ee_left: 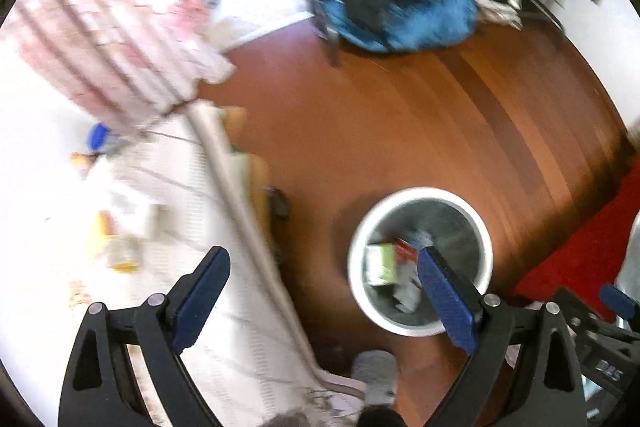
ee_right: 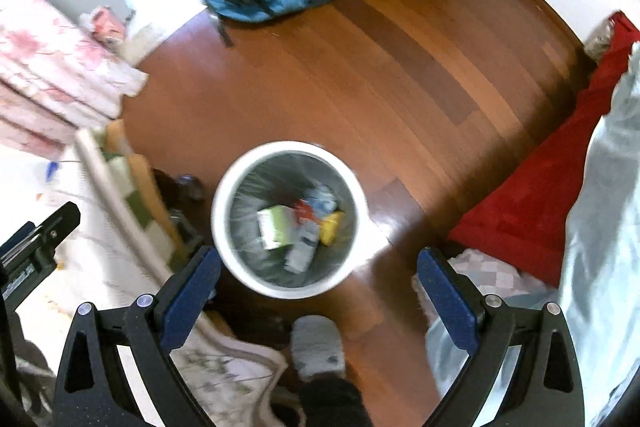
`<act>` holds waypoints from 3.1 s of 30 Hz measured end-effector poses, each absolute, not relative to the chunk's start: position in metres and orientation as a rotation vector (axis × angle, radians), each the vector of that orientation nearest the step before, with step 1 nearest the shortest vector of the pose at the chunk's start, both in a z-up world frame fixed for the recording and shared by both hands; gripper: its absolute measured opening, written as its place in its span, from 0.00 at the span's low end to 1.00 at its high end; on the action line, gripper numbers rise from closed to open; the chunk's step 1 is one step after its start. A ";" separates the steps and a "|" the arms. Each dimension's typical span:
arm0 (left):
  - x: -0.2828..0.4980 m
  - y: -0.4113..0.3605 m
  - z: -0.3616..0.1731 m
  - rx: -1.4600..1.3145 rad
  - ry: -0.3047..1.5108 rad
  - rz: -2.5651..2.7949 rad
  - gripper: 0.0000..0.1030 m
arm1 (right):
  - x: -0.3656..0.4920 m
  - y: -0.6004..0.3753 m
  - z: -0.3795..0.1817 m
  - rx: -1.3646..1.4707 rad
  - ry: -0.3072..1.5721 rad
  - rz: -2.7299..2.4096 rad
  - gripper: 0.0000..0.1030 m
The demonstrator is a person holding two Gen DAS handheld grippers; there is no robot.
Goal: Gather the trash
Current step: 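Move both grippers back over the table, then grasp the torn white barcode box with the right gripper while the left grasps the lemon peel, then lift the barcode box and lemon peel off the table with both grippers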
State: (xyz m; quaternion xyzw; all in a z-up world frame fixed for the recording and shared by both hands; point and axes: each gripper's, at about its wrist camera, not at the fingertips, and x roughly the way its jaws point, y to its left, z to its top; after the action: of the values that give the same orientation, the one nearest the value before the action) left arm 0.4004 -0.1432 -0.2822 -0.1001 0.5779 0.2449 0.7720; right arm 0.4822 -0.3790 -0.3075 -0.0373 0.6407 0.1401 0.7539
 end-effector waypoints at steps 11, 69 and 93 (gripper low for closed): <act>0.260 0.035 -0.242 -0.468 1.196 0.905 0.93 | 0.414 -0.137 -0.253 -0.344 1.407 0.775 0.97; 0.123 0.070 -0.410 -0.793 1.418 0.804 0.27 | 0.277 -0.038 -0.406 -0.654 1.494 0.628 0.51; 0.132 0.057 -0.300 -0.650 1.248 0.849 0.01 | 0.309 -0.108 -0.327 -0.377 1.473 0.713 0.50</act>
State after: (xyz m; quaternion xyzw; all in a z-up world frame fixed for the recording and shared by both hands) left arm 0.1319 0.0569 -0.2996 -0.2898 0.5561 0.3784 0.6809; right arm 0.3087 -0.1078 -0.3274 -0.1671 0.6529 0.3162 0.6677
